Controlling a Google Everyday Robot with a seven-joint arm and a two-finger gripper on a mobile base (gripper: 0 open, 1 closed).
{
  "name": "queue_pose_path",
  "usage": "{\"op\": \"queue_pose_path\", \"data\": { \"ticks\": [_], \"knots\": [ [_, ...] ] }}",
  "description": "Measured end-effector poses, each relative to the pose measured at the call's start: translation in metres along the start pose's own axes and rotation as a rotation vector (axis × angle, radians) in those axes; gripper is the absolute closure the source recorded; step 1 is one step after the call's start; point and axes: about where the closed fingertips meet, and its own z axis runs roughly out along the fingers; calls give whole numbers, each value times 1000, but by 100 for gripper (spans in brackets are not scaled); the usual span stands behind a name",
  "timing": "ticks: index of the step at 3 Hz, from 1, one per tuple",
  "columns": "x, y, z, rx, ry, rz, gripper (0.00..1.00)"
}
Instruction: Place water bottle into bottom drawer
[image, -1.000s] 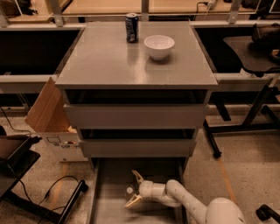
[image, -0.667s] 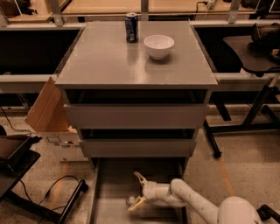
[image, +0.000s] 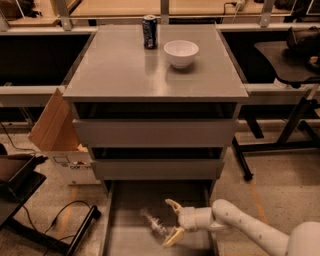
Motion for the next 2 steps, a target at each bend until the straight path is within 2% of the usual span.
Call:
{"op": "queue_pose_path", "data": {
  "ticks": [2],
  "knots": [
    [-49,23,-74,24,80,81,0]
  ]
}}
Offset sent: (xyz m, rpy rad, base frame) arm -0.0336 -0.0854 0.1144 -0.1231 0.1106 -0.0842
